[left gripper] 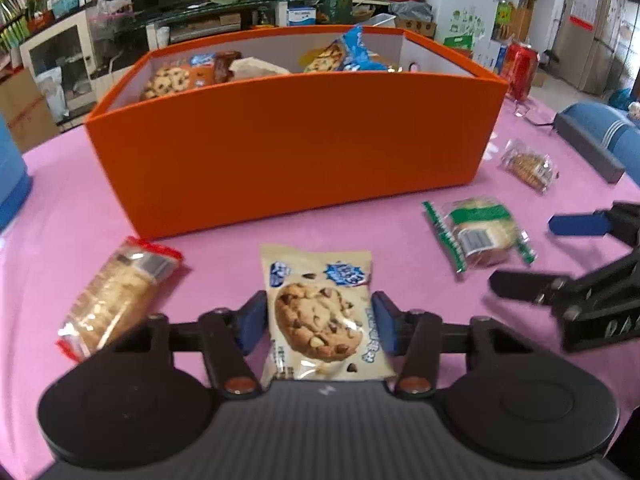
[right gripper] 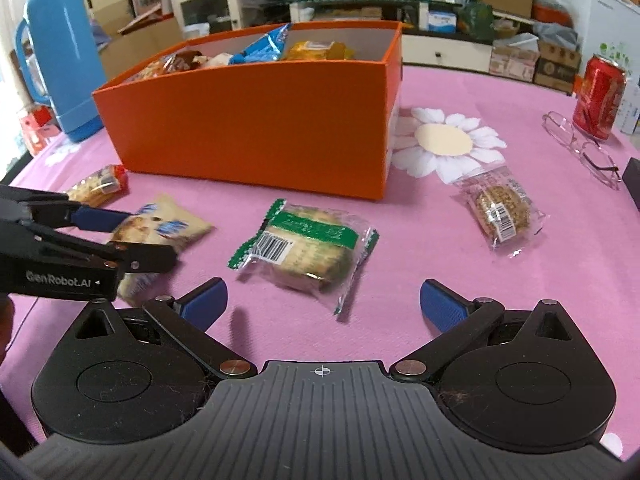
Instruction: Organize snacks
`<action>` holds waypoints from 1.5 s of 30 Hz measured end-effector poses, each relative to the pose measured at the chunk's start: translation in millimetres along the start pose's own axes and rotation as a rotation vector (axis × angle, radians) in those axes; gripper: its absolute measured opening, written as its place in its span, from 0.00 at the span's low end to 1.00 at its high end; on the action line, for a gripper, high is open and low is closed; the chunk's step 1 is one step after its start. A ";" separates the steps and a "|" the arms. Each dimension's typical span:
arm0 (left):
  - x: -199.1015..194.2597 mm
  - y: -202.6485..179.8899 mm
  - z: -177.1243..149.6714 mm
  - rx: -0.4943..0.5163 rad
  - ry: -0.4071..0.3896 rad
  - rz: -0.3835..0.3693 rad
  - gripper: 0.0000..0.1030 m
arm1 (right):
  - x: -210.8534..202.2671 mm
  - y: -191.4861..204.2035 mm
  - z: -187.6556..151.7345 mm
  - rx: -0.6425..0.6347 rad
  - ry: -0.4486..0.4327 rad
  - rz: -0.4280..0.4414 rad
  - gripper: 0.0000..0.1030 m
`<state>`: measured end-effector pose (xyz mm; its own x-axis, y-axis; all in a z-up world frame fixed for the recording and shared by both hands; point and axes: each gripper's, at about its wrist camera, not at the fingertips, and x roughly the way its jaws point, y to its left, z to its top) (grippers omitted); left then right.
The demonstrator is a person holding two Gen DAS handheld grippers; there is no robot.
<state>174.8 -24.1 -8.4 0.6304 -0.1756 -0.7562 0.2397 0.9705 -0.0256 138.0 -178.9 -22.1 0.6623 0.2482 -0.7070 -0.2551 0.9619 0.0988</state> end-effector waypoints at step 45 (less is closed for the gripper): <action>-22.1 30.1 -20.0 -0.031 0.015 0.046 0.64 | 23.4 41.7 4.5 -0.155 0.033 0.042 0.91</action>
<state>153.4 12.3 -5.5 0.6288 -0.1284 -0.7669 0.1873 0.9822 -0.0109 146.0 -132.5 -31.4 0.6261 0.2813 -0.7272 -0.3892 0.9209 0.0212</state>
